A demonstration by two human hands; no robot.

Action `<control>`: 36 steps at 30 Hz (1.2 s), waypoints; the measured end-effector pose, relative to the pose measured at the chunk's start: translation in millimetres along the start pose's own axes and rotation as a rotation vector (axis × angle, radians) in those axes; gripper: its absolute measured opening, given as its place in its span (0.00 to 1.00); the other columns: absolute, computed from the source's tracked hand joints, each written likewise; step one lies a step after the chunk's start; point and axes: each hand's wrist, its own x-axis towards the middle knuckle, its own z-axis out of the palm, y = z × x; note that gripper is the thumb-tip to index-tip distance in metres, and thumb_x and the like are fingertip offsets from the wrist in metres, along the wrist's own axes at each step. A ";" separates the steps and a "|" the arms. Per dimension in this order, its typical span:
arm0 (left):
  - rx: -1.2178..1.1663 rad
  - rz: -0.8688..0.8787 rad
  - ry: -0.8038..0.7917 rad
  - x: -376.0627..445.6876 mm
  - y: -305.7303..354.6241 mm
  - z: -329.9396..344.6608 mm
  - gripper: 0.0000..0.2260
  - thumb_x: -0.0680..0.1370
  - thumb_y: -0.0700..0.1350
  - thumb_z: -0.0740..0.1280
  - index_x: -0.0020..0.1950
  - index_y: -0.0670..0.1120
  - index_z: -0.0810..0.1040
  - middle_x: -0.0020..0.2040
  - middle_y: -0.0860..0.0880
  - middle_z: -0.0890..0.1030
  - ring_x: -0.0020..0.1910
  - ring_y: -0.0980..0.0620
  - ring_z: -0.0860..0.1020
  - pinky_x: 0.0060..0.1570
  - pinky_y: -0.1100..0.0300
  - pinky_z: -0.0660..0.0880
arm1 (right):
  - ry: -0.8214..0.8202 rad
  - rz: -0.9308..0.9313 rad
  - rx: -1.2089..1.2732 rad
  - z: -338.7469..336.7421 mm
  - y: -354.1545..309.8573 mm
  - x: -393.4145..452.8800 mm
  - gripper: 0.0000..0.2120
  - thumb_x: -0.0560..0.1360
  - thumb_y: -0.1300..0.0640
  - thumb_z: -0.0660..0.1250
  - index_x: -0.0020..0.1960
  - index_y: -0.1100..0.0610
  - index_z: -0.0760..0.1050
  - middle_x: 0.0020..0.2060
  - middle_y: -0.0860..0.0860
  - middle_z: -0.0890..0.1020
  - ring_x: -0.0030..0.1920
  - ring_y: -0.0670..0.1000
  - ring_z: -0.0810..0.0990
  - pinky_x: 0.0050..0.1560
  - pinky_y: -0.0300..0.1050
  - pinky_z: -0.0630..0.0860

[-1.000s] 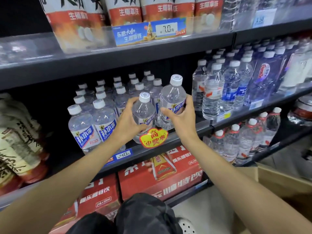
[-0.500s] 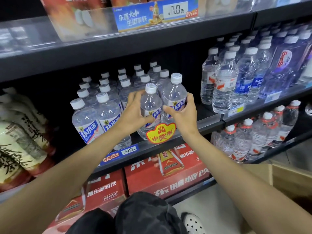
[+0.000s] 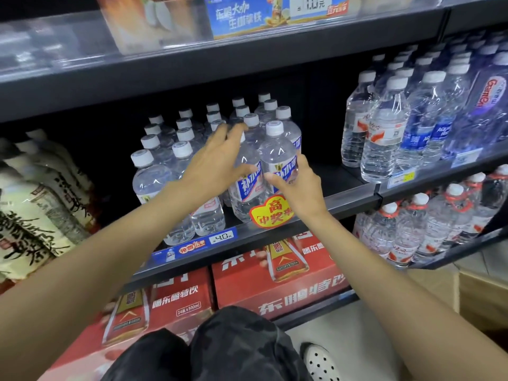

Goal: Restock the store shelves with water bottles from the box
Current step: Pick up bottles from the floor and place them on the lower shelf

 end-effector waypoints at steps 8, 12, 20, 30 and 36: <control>0.317 0.108 -0.108 6.2 0.8 -20.6 0.35 0.75 0.51 0.72 0.76 0.44 0.60 0.69 0.42 0.69 0.66 0.39 0.71 0.64 0.49 0.67 | -0.009 -0.014 -0.307 -4.4 -10.0 -1.3 0.30 0.74 0.38 0.67 0.66 0.57 0.67 0.43 0.52 0.82 0.48 0.55 0.81 0.47 0.48 0.75; 0.263 0.092 -0.139 2.4 -7.6 -26.1 0.35 0.73 0.49 0.74 0.75 0.43 0.62 0.66 0.40 0.70 0.65 0.40 0.71 0.62 0.50 0.69 | -0.011 -0.020 -0.366 5.4 -14.3 1.2 0.33 0.71 0.35 0.68 0.65 0.58 0.67 0.46 0.53 0.82 0.51 0.57 0.80 0.47 0.49 0.71; 0.413 0.113 -0.084 -4.4 -21.2 -26.3 0.37 0.73 0.56 0.72 0.76 0.46 0.61 0.70 0.43 0.70 0.69 0.41 0.68 0.69 0.48 0.60 | -0.004 -0.025 -0.416 15.6 -18.8 -2.2 0.36 0.69 0.33 0.69 0.65 0.57 0.65 0.39 0.50 0.79 0.47 0.57 0.80 0.40 0.45 0.68; 0.339 0.129 -0.080 -20.9 -26.3 -42.0 0.35 0.76 0.51 0.70 0.79 0.49 0.57 0.72 0.44 0.68 0.69 0.41 0.68 0.66 0.47 0.69 | -0.247 -0.025 -0.721 -13.9 -40.9 -16.9 0.20 0.77 0.47 0.65 0.61 0.59 0.68 0.54 0.57 0.79 0.54 0.60 0.79 0.44 0.47 0.70; 0.315 0.169 0.013 -63.5 -39.1 -60.3 0.28 0.78 0.46 0.67 0.77 0.46 0.64 0.71 0.45 0.69 0.69 0.44 0.68 0.63 0.50 0.71 | -0.166 -0.149 -1.078 -13.2 -60.5 -42.1 0.21 0.80 0.49 0.61 0.66 0.62 0.65 0.60 0.58 0.77 0.61 0.59 0.76 0.54 0.51 0.74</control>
